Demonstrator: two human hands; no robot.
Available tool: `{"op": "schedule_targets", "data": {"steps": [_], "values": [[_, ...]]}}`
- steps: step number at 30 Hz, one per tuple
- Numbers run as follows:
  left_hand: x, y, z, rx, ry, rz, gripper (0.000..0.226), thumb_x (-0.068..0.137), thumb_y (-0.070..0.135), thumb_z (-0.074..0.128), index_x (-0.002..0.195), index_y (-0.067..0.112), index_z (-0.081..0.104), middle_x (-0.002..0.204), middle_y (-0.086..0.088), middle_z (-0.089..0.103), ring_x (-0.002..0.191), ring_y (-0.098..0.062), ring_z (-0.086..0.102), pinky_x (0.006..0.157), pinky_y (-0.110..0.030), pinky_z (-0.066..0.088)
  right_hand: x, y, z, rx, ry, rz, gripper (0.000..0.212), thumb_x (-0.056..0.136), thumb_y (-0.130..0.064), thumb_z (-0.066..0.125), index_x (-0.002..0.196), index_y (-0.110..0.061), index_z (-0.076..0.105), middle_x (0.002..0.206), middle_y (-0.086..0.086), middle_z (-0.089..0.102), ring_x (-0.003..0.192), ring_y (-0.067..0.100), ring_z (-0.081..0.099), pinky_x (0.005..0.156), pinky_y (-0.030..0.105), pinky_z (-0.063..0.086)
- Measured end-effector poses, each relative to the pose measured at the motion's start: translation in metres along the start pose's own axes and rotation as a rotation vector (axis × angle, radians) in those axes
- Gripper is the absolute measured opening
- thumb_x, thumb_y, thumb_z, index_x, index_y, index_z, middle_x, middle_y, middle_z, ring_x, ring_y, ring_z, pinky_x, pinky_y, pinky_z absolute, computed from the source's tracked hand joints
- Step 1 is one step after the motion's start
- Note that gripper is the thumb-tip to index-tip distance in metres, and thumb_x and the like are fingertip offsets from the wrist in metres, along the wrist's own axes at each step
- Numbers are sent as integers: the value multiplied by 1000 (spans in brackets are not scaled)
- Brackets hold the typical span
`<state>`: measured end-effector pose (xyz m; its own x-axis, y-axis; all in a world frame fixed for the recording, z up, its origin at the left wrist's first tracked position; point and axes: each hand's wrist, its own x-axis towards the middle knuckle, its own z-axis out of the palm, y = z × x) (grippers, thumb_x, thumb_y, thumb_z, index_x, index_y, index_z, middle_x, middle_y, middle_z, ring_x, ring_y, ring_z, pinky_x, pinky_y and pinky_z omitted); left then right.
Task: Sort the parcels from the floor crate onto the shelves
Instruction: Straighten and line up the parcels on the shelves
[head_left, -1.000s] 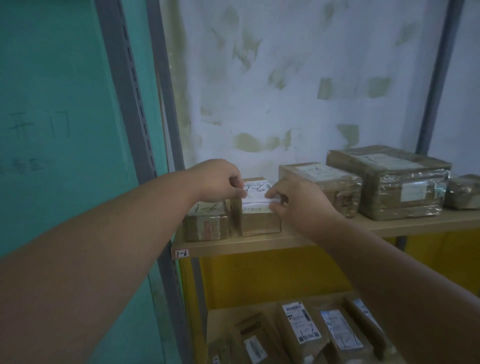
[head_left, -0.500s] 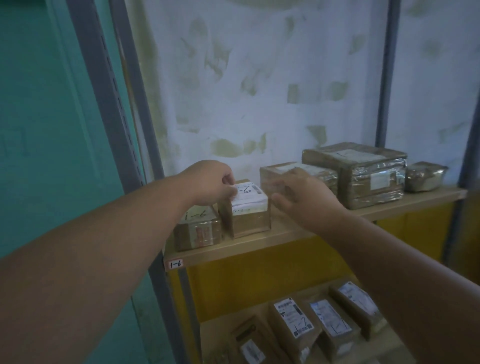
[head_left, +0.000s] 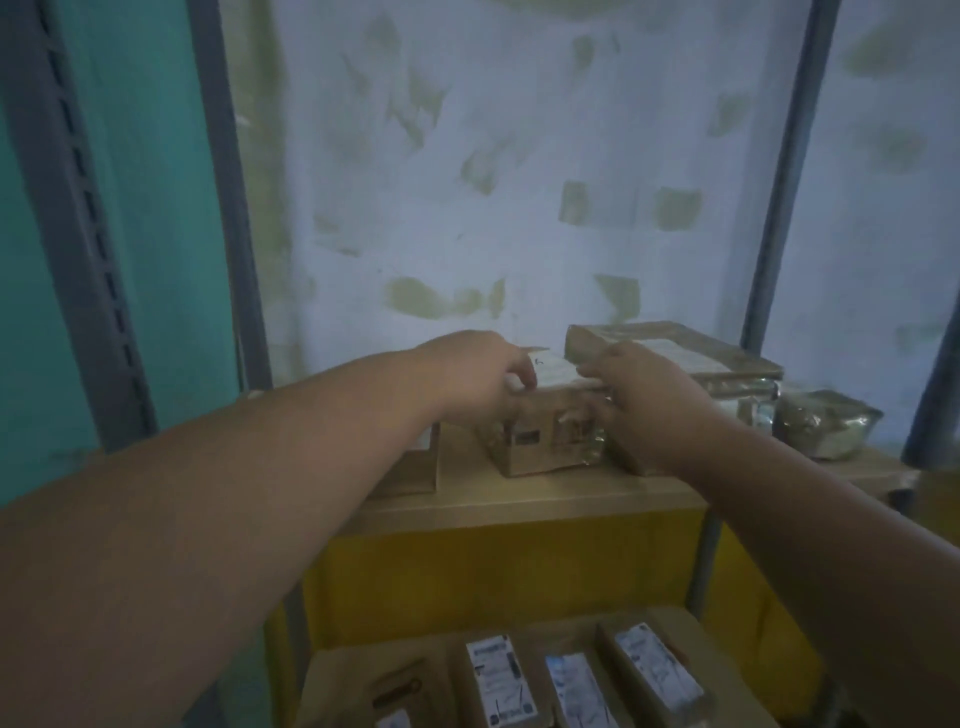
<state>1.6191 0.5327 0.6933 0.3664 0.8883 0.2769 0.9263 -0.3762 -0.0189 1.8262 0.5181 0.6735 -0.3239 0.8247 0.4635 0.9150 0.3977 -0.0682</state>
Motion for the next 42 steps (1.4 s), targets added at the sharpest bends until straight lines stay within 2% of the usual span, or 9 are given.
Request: {"op": "schedule_targets", "data": {"steps": [2, 4, 6, 8, 12, 18, 26, 32, 42], "values": [[3, 6, 5, 17, 28, -54, 33, 94, 28, 63, 125, 40, 61, 129, 5, 59, 99, -14, 50, 76, -28, 36, 10, 6, 9, -70, -31, -71, 34, 100, -31, 51, 130, -18, 61, 138, 6, 52, 126, 26, 47, 108, 41, 40], [-1, 11, 6, -5, 60, -107, 30, 94, 25, 64, 121, 37, 63, 126, 6, 61, 101, -15, 54, 75, -28, 36, 20, 11, 16, -103, -43, -99, 22, 99, -30, 48, 111, -19, 64, 120, 6, 56, 106, 25, 54, 91, 42, 49], [-6, 14, 9, -40, 99, -156, 24, 94, 25, 64, 116, 34, 65, 124, 4, 63, 101, -17, 57, 75, -28, 36, 24, 12, 18, -88, -50, -108, 15, 100, -26, 46, 101, -20, 60, 104, 4, 58, 86, 20, 53, 74, 34, 48], [-15, 15, 12, -90, 145, -206, 20, 93, 25, 67, 112, 32, 67, 121, 3, 66, 102, -16, 60, 77, -28, 40, 24, 10, 19, -63, -45, -142, 18, 102, -26, 44, 103, -18, 61, 98, 4, 57, 82, 19, 52, 69, 32, 43], [-37, 15, 5, -162, 152, -278, 23, 88, 26, 74, 111, 28, 71, 110, 9, 66, 97, -11, 62, 83, -29, 49, 20, 5, 17, 4, -12, -228, 24, 100, -33, 51, 109, -17, 67, 103, 7, 57, 93, 25, 57, 77, 35, 49], [-56, 16, -3, -196, 156, -306, 23, 88, 23, 74, 111, 28, 71, 91, 21, 54, 87, -4, 57, 72, -21, 43, 18, -4, 15, 49, -16, -256, 26, 99, -38, 54, 110, -20, 69, 107, 5, 59, 99, 26, 58, 81, 37, 51], [-50, 10, -2, -119, 131, -271, 23, 90, 26, 71, 113, 27, 71, 117, 5, 66, 101, -15, 60, 78, -28, 45, 15, -9, 19, 94, -5, -194, 25, 100, -33, 54, 109, -16, 69, 105, 5, 58, 97, 25, 59, 81, 35, 49], [-44, 7, -12, -107, 105, -253, 38, 87, 40, 72, 123, 37, 62, 126, 12, 60, 113, -15, 57, 85, -33, 45, -7, -3, 6, 123, 112, -94, 44, 97, -45, 54, 136, -23, 56, 140, 0, 49, 131, 20, 44, 106, 34, 37], [12, 70, -17, -237, 155, -65, 35, 85, 44, 73, 117, 32, 65, 116, 15, 65, 103, -9, 60, 90, -31, 49, -35, 101, -59, -24, 118, 36, 47, 92, -45, 63, 135, -28, 55, 135, -4, 52, 123, 17, 49, 100, 34, 42]]}}
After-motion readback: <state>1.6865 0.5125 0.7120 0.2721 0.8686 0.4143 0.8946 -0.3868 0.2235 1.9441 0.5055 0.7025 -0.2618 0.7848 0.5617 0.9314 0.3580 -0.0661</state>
